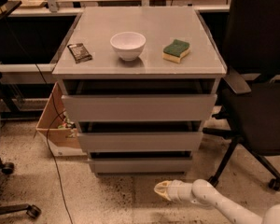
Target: Close bottom drawer
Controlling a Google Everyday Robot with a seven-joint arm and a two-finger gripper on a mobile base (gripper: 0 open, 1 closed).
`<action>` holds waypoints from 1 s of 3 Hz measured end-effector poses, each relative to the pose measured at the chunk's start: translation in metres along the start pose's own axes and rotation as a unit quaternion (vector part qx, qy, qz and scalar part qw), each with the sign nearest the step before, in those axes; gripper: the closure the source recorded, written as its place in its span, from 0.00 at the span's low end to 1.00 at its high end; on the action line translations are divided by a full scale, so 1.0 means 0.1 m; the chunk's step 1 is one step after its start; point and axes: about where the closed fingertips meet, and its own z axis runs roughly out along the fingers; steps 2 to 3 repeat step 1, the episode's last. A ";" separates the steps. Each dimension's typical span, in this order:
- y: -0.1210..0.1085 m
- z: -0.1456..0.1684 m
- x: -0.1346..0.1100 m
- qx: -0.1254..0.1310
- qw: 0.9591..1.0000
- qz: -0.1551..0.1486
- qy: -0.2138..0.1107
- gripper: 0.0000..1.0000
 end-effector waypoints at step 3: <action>0.00 0.00 0.00 0.000 1.000 0.000 0.000 0.73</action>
Offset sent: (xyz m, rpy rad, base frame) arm 0.0000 0.0000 0.0000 0.0000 0.0000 0.0000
